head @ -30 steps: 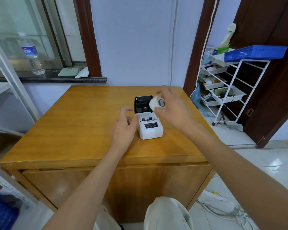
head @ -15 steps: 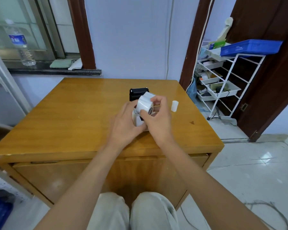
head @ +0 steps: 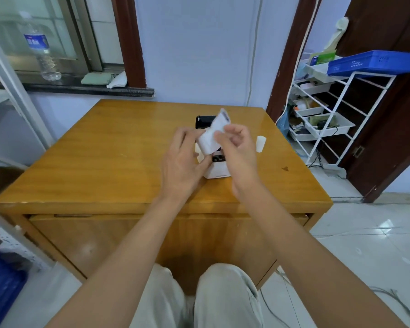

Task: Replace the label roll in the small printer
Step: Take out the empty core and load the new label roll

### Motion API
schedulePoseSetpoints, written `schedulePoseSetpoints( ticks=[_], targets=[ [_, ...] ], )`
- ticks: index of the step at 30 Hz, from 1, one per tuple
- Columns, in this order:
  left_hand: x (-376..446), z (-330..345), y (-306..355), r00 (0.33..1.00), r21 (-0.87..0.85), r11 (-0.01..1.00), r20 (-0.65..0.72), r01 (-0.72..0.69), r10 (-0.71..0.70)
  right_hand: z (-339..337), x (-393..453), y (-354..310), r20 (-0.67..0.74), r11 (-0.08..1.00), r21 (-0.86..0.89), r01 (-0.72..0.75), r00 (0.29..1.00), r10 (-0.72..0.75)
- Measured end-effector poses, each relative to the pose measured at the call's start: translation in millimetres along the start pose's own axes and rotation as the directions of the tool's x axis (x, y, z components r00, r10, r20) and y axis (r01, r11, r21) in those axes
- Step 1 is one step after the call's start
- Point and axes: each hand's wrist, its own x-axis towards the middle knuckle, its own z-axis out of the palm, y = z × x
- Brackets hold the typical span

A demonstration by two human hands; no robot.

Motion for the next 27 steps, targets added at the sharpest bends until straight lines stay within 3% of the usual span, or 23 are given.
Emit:
schedulePoseSetpoints(
  ticks=[4,13,20,27],
  targets=[
    [-1.7,0.0,-0.3,1.000,-0.060,0.998,0.024,0.018,-0.017,-3.8,3.8,-2.5,-0.065,1.000,-0.001,0.014,0.998,-0.014],
    [1.4,-4.2,-2.9,0.994,0.013,0.995,-0.024,0.104,-0.104,-29.4,22.6,-36.7,-0.154,0.999,0.048,-0.001,0.988,0.008],
    [-0.3,-4.6,2.5,0.994,-0.066,0.992,-0.013,0.107,-0.108,-41.4,34.5,-56.0,-0.083,0.989,-0.107,0.099,0.991,-0.108],
    [-2.3,-6.8,3.5,0.997,-0.090,0.993,-0.007,0.081,-0.082,-43.9,31.1,-35.9,-0.106,0.991,-0.130,-0.027,0.994,0.013]
  ],
)
